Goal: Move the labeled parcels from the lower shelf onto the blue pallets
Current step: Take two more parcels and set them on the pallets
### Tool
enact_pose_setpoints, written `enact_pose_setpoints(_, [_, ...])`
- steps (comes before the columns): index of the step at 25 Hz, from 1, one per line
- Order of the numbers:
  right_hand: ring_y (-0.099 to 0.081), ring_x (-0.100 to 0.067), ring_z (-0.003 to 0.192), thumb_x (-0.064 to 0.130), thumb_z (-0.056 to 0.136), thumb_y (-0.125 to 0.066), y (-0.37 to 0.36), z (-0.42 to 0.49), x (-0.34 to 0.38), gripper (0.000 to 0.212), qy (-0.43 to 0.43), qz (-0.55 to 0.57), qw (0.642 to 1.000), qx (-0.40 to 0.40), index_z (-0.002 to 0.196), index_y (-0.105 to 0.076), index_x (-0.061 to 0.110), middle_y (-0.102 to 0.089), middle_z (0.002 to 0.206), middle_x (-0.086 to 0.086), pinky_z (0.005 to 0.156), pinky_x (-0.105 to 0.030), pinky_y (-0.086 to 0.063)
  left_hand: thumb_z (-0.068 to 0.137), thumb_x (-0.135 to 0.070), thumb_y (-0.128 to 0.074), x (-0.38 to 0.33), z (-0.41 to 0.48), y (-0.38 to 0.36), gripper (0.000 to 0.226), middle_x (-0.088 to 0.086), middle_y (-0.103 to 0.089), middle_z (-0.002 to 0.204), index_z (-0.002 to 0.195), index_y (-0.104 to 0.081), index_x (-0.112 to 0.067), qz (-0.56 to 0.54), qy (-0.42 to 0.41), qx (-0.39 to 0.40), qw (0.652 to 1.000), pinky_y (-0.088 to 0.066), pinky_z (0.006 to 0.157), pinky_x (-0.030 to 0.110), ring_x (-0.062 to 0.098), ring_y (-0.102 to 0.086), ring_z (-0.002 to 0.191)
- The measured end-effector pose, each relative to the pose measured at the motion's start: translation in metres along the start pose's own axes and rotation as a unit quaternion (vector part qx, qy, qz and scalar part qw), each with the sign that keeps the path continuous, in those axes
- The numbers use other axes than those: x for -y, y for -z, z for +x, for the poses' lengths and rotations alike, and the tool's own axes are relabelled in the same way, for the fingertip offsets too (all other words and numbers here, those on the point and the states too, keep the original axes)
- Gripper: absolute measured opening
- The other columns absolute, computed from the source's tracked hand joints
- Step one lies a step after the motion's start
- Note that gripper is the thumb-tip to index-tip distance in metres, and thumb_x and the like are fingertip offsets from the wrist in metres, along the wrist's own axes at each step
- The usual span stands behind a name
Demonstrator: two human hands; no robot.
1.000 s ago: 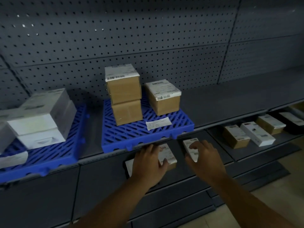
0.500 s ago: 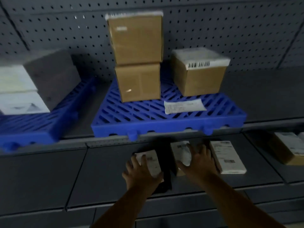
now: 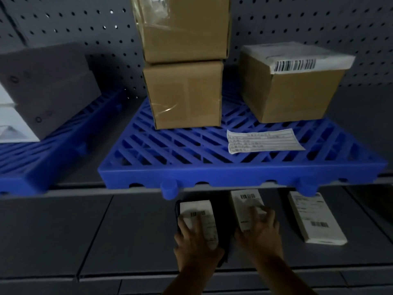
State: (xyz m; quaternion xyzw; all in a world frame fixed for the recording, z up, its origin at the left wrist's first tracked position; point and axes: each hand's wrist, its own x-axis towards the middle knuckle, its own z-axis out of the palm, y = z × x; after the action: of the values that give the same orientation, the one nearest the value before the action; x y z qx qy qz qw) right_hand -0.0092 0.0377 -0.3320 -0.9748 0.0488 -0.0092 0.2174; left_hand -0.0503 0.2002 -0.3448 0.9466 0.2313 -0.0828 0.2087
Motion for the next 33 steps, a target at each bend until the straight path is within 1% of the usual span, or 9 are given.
enact_pose_setpoints(3, [-0.038, -0.038, 0.127, 0.054, 0.076, -0.072, 0.002, -0.002, -0.001, 0.091, 0.006, 0.031, 0.999, -0.008, 0.152, -0.028, 0.029, -0.025, 0.145, -0.01, 0.097, -0.055, -0.049, 0.059, -0.067, -0.059, 0.013, -0.003, 0.001, 0.111, 0.005, -0.008, 0.153, 0.154, -0.005, -0.047, -0.018, -0.04, -0.021, 0.999, -0.048, 0.101, 0.047, 0.031, -0.033, 0.13])
enact_pose_setpoints(7, [-0.038, -0.039, 0.128, 0.049, 0.072, -0.078, 0.036, -0.027, 0.011, 0.093, -0.001, 0.038, 0.999, -0.037, 0.15, -0.032, 0.027, -0.028, 0.145, -0.01, 0.096, -0.059, -0.049, 0.056, -0.071, -0.056, 0.029, -0.03, 0.028, 0.105, -0.005, -0.008, 0.153, 0.15, -0.011, -0.057, -0.048, -0.083, -0.042, 0.995, -0.05, 0.101, 0.046, 0.027, -0.033, 0.134])
enact_pose_setpoints(10, [-0.038, -0.039, 0.128, 0.049, 0.072, -0.078, 0.079, -0.055, 0.017, 0.087, 0.008, 0.015, 0.998, -0.054, 0.145, -0.039, 0.024, -0.031, 0.143, -0.009, 0.095, -0.057, -0.049, 0.057, -0.069, -0.059, 0.031, -0.065, 0.058, 0.103, -0.01, -0.005, 0.153, 0.148, -0.011, -0.06, -0.07, -0.104, -0.03, 0.992, -0.049, 0.102, 0.043, 0.027, -0.034, 0.136])
enact_pose_setpoints(13, [-0.041, -0.035, 0.127, 0.053, 0.072, -0.076, 0.116, -0.081, 0.017, 0.084, 0.002, -0.002, 0.999, -0.043, 0.142, -0.04, 0.026, -0.031, 0.14, -0.005, 0.095, -0.053, -0.05, 0.055, -0.071, -0.057, 0.029, -0.103, 0.082, 0.106, -0.012, -0.005, 0.154, 0.149, -0.009, -0.062, -0.071, -0.133, -0.039, 0.988, -0.048, 0.104, 0.04, 0.025, -0.033, 0.138])
enact_pose_setpoints(19, [-0.052, -0.041, 0.113, 0.047, 0.06, -0.083, 0.158, -0.124, 0.0, 0.085, 0.03, 0.028, 0.997, -0.06, 0.136, -0.054, 0.022, -0.043, 0.135, -0.007, 0.091, -0.051, -0.051, 0.058, -0.08, -0.048, 0.006, -0.167, 0.113, 0.106, -0.007, -0.004, 0.158, 0.153, -0.009, -0.053, -0.052, -0.153, -0.084, 0.983, -0.042, 0.108, 0.034, 0.024, -0.033, 0.139])
enact_pose_setpoints(22, [-0.05, -0.037, 0.118, 0.055, 0.061, -0.076, 0.179, -0.147, -0.001, 0.087, 0.04, 0.014, 0.997, -0.059, 0.137, -0.047, 0.026, -0.037, 0.137, -0.004, 0.092, -0.051, -0.051, 0.061, -0.081, -0.045, 0.004, -0.191, 0.123, 0.104, -0.006, -0.006, 0.156, 0.154, -0.01, -0.05, -0.036, -0.159, -0.083, 0.983, -0.044, 0.106, 0.037, 0.025, -0.033, 0.137])
enact_pose_setpoints(27, [-0.045, -0.03, 0.123, 0.066, 0.064, -0.06, 0.208, -0.176, -0.003, 0.085, 0.026, -0.019, 0.996, -0.085, 0.139, -0.041, 0.033, -0.033, 0.14, 0.0, 0.096, -0.048, -0.05, 0.057, -0.077, -0.046, 0.0, -0.217, 0.138, 0.104, -0.009, -0.012, 0.154, 0.153, -0.022, -0.047, -0.045, -0.198, -0.095, 0.975, -0.045, 0.106, 0.035, 0.021, -0.033, 0.136])
enact_pose_setpoints(30, [-0.043, -0.028, 0.123, 0.068, 0.066, -0.06, 0.223, -0.194, -0.01, 0.086, -0.003, -0.017, 0.995, -0.098, 0.141, -0.039, 0.033, -0.032, 0.14, 0.001, 0.095, -0.048, -0.051, 0.059, -0.076, -0.047, -0.008, -0.225, 0.148, 0.1, -0.01, -0.009, 0.155, 0.152, -0.024, -0.048, -0.041, -0.228, -0.067, 0.97, -0.047, 0.103, 0.036, 0.021, -0.031, 0.136])
enact_pose_setpoints(33, [-0.045, -0.029, 0.121, 0.068, 0.069, -0.06, 0.243, -0.209, -0.021, 0.08, -0.029, -0.045, 0.991, -0.125, 0.138, -0.042, 0.033, -0.034, 0.138, 0.001, 0.092, -0.048, -0.051, 0.062, -0.078, -0.047, -0.025, -0.232, 0.151, 0.098, -0.012, -0.003, 0.156, 0.152, -0.023, -0.048, -0.036, -0.268, -0.039, 0.962, -0.048, 0.101, 0.038, 0.021, -0.026, 0.139])
